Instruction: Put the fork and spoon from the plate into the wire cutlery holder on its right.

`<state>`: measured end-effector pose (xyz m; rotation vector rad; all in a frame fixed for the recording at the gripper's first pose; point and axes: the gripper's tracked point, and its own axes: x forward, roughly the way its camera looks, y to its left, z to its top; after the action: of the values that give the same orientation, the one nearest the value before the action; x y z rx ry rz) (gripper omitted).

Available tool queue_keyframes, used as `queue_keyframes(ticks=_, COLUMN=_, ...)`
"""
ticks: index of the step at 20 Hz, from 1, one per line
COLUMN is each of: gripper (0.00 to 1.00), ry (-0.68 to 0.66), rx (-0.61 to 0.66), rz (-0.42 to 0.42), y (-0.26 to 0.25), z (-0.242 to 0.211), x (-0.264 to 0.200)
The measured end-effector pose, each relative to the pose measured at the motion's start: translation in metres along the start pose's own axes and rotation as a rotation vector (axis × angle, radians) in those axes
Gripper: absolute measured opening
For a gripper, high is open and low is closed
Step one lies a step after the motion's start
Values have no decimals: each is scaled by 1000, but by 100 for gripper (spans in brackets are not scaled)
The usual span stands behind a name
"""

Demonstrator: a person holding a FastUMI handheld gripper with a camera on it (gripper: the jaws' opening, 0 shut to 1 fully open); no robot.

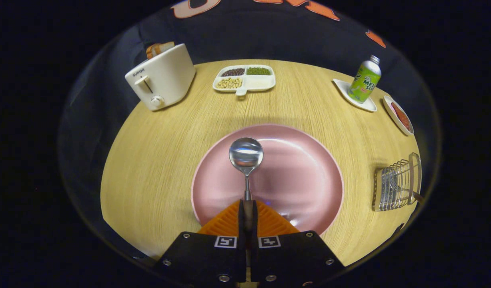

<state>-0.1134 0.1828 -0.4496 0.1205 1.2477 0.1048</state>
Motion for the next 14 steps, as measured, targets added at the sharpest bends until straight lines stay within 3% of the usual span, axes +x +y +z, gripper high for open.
queue_keyframes(ticks=6, gripper=5, ry=-88, rx=83, rz=-21, y=-36, z=28, x=-50)
queue_keyframes(ticks=14, gripper=5, ry=-220, rx=154, rz=-88, y=-129, z=66, x=-120)
